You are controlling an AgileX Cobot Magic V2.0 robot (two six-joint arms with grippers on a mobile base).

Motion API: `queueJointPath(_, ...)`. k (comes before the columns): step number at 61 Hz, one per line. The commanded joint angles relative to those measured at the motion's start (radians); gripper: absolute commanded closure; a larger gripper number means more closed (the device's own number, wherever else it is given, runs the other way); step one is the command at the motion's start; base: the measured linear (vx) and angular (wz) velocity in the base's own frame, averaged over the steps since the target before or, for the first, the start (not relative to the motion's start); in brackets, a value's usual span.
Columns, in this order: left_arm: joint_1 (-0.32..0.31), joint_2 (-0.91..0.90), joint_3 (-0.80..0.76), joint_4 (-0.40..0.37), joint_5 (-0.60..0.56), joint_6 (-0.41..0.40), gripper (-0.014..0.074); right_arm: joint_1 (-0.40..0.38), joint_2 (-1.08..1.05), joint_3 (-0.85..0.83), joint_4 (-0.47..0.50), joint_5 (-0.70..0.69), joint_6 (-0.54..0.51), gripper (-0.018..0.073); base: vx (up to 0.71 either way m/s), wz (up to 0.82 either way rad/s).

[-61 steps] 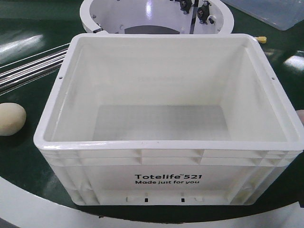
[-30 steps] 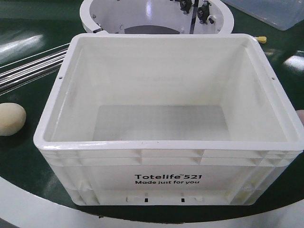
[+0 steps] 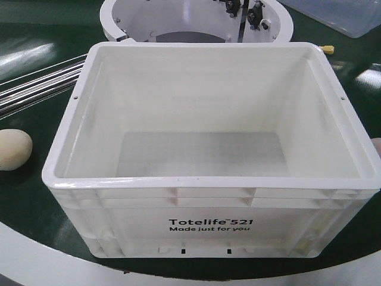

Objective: Place moving items into box and shelve

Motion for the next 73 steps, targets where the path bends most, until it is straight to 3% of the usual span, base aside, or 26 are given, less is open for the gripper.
queueJointPath(1, 0.003, 0.069, -0.136, -0.008, 0.002, 0.075, 0.0600, -0.005, 0.024, -0.163, -0.068, 0.036, -0.108, 0.0565, 0.00, 0.00)
queueJointPath(8, 0.003, 0.211, -0.295, -0.008, 0.007, 0.136, 0.0600, -0.005, 0.149, -0.356, -0.157, 0.078, -0.230, 0.0565, 0.00, 0.00)
queueJointPath(14, 0.003, 0.352, -0.414, -0.008, 0.007, 0.174, 0.0600, -0.005, 0.279, -0.473, -0.157, 0.061, -0.264, 0.0565, 0.00, 0.00)
queueJointPath(22, 0.003, 0.516, -0.487, -0.008, -0.001, 0.204, 0.0600, -0.005, 0.462, -0.551, -0.157, 0.052, -0.264, 0.0565, 0.00, 0.00)
queueJointPath(38, 0.003, 0.744, -0.489, -0.013, -0.013, 0.200, 0.0596, -0.005, 0.715, -0.552, -0.142, 0.016, -0.216, 0.0565, 0.00, 0.00)
queueJointPath(46, 0.003, 0.831, -0.489, -0.065, 0.048, 0.144, 0.0565, -0.005, 0.819, -0.552, -0.086, 0.054, -0.124, 0.0563, 0.00, 0.00)
queueJointPath(52, 0.003, 0.867, -0.489, -0.071, 0.103, 0.107, 0.0499, -0.005, 0.873, -0.552, -0.072, 0.077, -0.114, 0.0546, 0.00, 0.00)
queueJointPath(61, 0.003, 0.873, -0.489, -0.070, 0.131, 0.092, 0.0297, -0.005, 0.911, -0.552, -0.072, 0.090, -0.114, 0.0442, 0.00, 0.00)
queueJointPath(68, 0.003, 0.876, -0.489, -0.069, 0.140, 0.091, 0.0169, -0.005, 0.912, -0.552, -0.075, 0.130, -0.114, 0.0277, 0.00, 0.00)
queueJointPath(73, 0.003, 0.876, -0.489, -0.073, 0.139, 0.075, 0.0133, -0.005, 0.912, -0.552, -0.073, 0.130, -0.112, 0.0151, 0.00, 0.00)
